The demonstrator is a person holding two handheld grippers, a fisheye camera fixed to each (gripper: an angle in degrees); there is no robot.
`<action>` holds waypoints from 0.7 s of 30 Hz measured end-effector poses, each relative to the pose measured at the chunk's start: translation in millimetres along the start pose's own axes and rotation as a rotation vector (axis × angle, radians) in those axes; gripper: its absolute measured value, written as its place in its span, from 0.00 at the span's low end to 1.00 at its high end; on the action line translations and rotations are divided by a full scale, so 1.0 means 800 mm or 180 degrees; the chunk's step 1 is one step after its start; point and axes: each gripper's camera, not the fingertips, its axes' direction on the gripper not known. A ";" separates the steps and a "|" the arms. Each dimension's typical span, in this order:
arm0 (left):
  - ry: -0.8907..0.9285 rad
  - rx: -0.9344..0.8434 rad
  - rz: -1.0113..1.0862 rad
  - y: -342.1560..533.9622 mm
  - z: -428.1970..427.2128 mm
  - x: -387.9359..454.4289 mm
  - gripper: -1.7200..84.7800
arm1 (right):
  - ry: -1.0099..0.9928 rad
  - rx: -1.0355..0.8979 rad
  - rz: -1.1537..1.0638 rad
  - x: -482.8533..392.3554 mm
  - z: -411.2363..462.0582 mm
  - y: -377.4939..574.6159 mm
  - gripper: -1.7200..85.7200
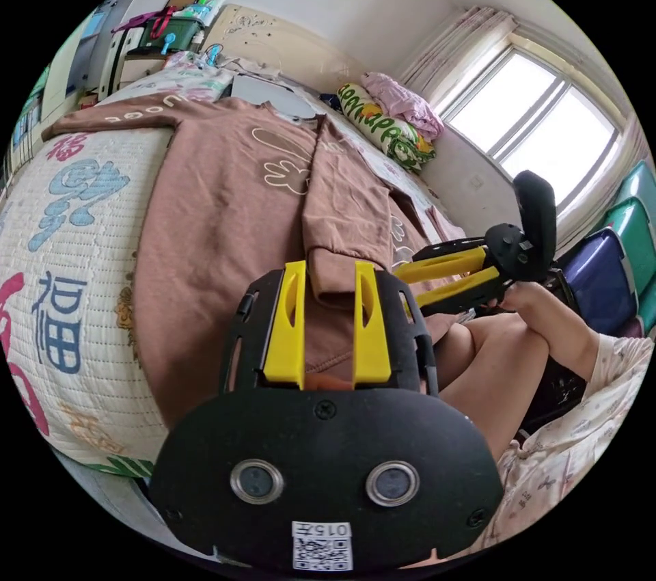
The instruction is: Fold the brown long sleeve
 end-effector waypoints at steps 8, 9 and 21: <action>0.0087 0.0116 0.0160 0.006 -0.011 0.036 0.03 | 0.0145 -0.0109 -0.0123 -0.007 -0.061 0.000 0.02; 0.0090 0.0100 0.0191 0.006 -0.012 0.040 0.03 | 0.0118 -0.0095 -0.0116 -0.005 -0.067 0.002 0.02; -0.0178 -0.0342 0.0503 0.026 0.030 0.093 0.03 | -0.0124 -0.0285 -0.0068 0.017 -0.126 -0.013 0.04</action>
